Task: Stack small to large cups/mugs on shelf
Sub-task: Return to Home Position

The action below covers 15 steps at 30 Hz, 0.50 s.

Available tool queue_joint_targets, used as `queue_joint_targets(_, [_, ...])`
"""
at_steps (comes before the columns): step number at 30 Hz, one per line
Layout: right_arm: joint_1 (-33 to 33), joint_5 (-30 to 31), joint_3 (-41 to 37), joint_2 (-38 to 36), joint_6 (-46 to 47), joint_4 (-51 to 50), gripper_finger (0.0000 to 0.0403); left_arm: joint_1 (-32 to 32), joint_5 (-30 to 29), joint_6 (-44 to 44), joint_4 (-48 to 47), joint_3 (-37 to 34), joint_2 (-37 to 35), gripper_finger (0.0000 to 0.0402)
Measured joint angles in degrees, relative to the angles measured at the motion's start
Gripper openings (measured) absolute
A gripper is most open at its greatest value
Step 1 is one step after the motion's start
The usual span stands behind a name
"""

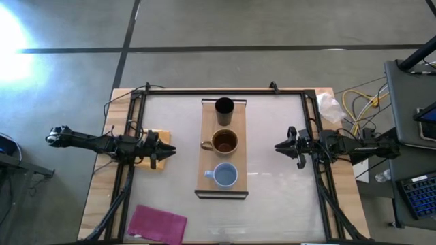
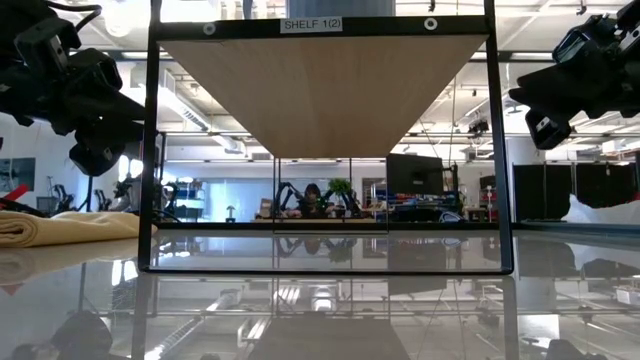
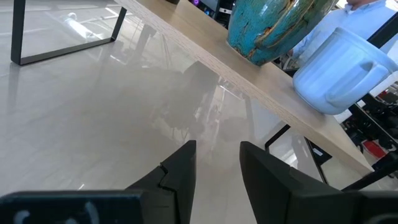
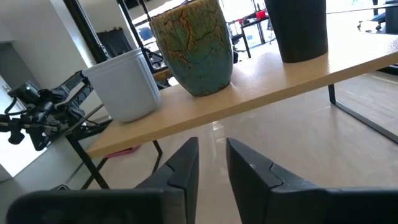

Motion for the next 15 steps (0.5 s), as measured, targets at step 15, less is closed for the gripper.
queue_joint_targets(15, [-0.02, -0.01, 0.00, 0.00, 0.00, 0.01, 0.0071, -0.01, 0.00, -0.01, -0.01, 0.01, 0.00, 0.0109])
